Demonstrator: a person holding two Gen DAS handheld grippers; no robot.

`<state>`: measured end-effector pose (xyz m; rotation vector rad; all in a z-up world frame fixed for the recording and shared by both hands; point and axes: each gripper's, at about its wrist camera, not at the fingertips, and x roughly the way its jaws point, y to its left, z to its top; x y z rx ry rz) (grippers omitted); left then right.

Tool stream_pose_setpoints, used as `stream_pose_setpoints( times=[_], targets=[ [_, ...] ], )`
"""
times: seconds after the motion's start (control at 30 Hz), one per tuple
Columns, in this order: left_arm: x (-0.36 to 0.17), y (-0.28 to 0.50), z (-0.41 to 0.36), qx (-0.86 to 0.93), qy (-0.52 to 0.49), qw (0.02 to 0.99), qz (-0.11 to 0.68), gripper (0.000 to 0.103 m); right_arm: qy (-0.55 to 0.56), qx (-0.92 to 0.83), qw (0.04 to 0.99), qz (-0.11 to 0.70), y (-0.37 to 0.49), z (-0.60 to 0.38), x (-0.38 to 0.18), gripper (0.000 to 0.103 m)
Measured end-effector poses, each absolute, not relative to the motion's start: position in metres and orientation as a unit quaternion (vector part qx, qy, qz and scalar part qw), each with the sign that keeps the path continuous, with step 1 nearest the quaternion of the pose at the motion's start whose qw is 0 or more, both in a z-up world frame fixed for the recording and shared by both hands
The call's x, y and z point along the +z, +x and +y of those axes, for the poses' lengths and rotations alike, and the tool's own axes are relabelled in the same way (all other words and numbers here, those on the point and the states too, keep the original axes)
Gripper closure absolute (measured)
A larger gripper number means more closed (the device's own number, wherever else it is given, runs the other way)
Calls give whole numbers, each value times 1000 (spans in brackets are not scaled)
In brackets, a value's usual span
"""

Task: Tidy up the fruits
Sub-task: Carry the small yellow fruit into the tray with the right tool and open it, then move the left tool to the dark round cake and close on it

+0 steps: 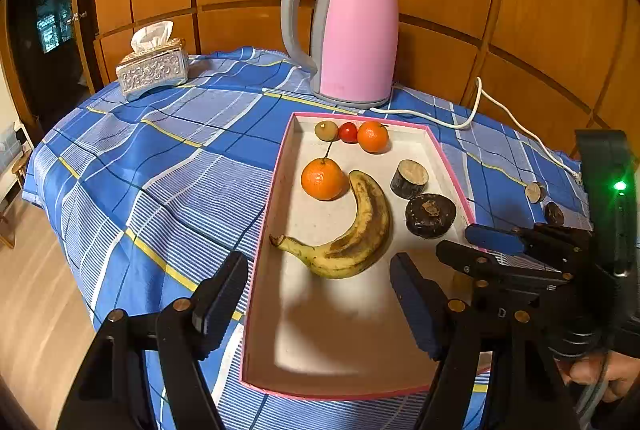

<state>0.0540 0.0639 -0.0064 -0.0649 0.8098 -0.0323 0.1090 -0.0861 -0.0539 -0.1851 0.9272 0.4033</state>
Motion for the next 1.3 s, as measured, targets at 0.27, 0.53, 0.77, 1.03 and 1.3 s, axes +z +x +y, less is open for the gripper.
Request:
stream_pose_setpoints(
  times=[0.27,0.53,0.77,1.03,1.3],
  targets=[
    [-10,55,65,-13,-35,917,397,29,-68,193,882,424,95,-97,-43,68],
    [-12,55,66,-10,-42,915,401,29,-29,174,890,420,81,-116,-35,68],
    [-3,50,57,-50,-45,919,387,29,-4,137,902,410,66,-140,-30,68],
    [16,59,7,-137,1,918,372,30,46,41,912,406,42,-214,-30,68],
    [21,81,-81,-242,41,887,390,32,98,-63,904,411,17,-291,-39,68]
  ],
)
